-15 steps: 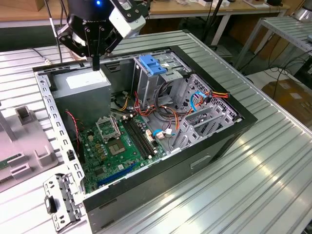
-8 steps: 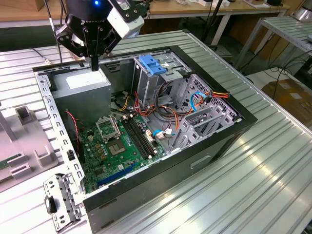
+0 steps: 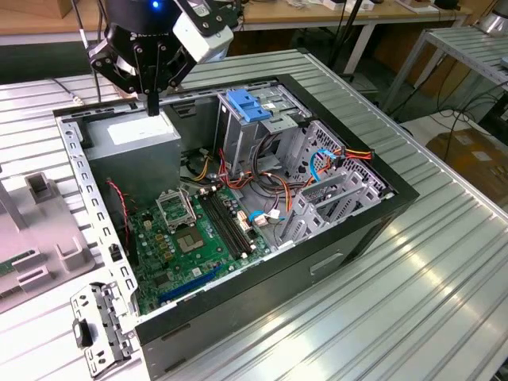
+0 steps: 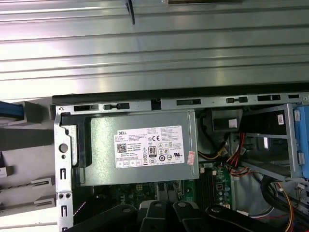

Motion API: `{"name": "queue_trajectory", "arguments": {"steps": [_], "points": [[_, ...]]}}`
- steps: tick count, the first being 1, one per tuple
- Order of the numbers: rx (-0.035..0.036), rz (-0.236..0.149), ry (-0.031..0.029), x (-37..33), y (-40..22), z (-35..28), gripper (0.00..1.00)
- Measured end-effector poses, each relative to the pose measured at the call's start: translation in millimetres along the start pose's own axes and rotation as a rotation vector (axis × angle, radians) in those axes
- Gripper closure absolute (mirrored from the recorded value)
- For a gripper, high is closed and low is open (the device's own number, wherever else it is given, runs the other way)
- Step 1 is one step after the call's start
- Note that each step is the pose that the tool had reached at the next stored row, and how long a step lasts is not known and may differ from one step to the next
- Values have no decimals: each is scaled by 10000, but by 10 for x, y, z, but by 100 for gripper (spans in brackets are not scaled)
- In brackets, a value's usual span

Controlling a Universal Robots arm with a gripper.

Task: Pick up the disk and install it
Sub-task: 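Reach for the disk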

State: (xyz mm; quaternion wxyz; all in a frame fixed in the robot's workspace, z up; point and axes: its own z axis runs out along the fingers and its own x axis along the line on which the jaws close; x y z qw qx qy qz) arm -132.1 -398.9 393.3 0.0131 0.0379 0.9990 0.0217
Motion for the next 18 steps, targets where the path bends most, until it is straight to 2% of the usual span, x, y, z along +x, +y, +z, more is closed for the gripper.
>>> {"name": "queue_trajectory", "arguments": {"steps": [18], "points": [[0, 0, 0, 40, -3, -1, 89]]}}
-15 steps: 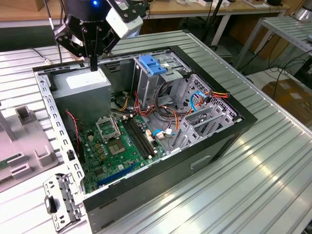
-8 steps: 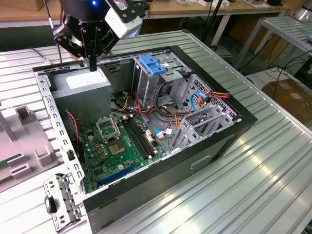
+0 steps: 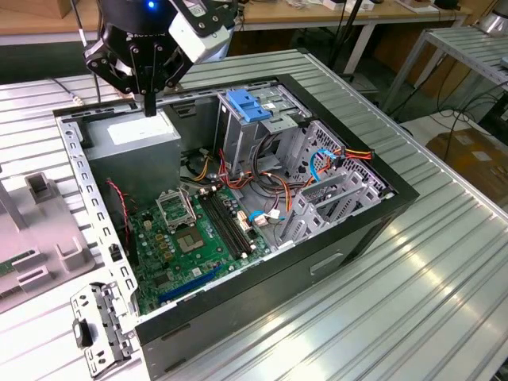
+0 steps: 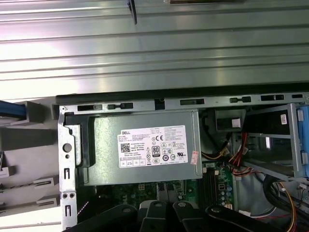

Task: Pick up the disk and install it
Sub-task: 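Reach for the disk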

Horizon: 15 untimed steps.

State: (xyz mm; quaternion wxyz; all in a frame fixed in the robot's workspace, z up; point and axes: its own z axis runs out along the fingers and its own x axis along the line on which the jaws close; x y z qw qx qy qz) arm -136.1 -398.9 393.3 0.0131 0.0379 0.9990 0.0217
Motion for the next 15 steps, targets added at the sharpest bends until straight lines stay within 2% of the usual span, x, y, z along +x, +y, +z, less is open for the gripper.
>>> {"name": "queue_trajectory", "arguments": {"steps": [15], "points": [[0, 0, 0, 42, -3, -1, 89]]}}
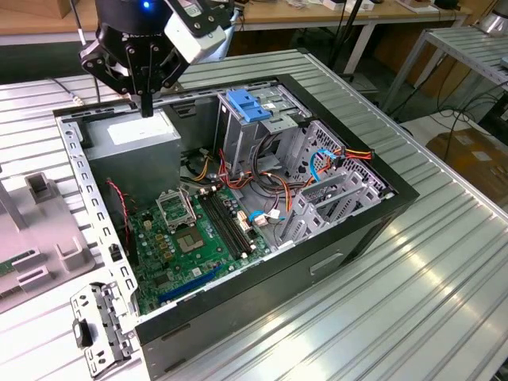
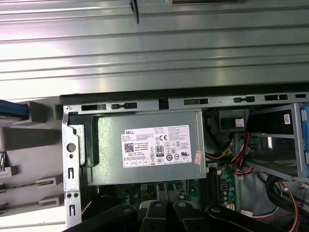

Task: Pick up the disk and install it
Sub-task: 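Reach for the disk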

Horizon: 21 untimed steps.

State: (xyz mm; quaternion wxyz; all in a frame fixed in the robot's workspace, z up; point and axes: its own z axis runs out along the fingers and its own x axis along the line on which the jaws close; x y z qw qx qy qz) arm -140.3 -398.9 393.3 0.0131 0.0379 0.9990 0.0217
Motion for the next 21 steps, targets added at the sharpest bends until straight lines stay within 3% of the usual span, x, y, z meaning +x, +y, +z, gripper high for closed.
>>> {"name": "queue_trajectory", "arguments": {"steps": [21], "points": [[0, 0, 0, 42, -3, -1, 89]]}}
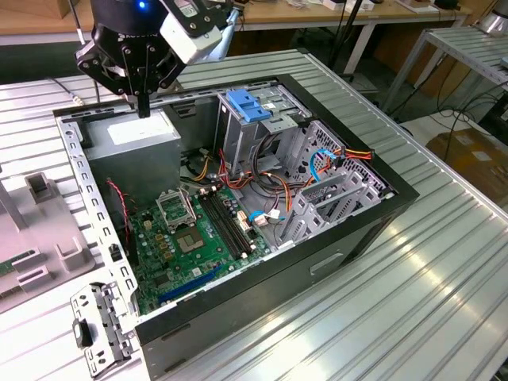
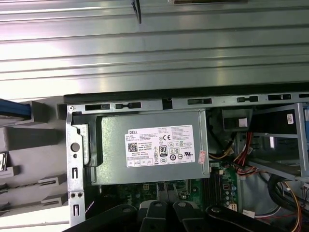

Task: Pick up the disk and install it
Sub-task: 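Reach for the disk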

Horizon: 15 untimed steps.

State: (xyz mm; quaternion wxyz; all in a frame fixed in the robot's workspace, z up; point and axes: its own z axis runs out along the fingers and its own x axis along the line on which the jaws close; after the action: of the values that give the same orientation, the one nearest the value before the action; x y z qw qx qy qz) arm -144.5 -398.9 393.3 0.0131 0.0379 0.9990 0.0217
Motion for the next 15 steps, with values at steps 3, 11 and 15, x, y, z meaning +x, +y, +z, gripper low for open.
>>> {"name": "queue_trajectory", "arguments": {"steps": [3, 11, 15], "points": [[0, 0, 0, 10, -1, 0, 89], [1, 0, 0, 49, -3, -2, 89], [1, 0, 0, 69, -5, -2, 89]]}}
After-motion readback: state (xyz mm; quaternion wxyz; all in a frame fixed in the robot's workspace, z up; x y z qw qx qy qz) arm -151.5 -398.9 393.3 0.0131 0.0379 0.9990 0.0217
